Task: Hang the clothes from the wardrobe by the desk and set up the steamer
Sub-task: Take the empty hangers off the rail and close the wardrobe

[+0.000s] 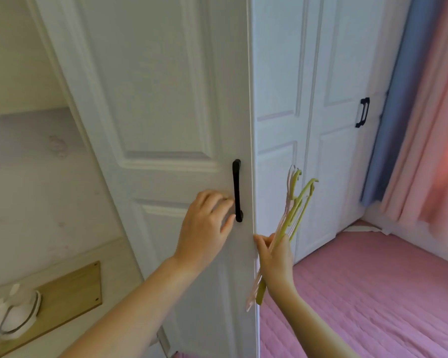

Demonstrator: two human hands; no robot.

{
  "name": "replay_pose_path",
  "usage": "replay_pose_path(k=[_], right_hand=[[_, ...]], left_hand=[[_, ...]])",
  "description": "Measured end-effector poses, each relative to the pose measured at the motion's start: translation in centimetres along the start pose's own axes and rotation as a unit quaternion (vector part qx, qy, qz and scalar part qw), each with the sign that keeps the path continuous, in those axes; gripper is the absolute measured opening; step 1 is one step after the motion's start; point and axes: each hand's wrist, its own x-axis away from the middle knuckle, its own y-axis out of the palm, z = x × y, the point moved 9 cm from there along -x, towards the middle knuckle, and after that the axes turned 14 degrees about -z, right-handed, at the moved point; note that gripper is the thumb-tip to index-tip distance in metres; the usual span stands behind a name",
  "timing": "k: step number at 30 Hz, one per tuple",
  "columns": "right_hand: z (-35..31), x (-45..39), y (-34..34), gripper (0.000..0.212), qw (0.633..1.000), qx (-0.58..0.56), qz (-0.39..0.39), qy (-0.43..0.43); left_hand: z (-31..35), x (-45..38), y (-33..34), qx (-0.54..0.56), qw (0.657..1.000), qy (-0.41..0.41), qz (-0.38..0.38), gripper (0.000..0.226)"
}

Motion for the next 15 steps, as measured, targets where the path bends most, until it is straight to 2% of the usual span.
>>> replay_pose_path(k=[2,4,9,15], right_hand=[[0.2,-1.5,-0.7,0.032,1.000,0.005,0.023,0.013],[0.6,-2.8,-0.8,0.032,0.999,0.007,0.043,0.027],[0.1,-6.0,1.1,0.023,0.998,-0.023,0.056,0.028],[-1.5,-9.9,3.7,0.028,0.997,-0.015,0.071,0.018]], left_hand=[[-0.2,-0.6,1.4,-0.089,0.994,0.066,0.000,0.028],[-1.6,-0.8,3.1,-0.154,0.984,0.093,-0.005,0.039],[-7.7,-2.1,5.3,-0.223,0.972,0.063,-0.021,0.067],[-12.5,-3.7,7.3,-0.267,0.959,0.078,-0.052,0.065]])
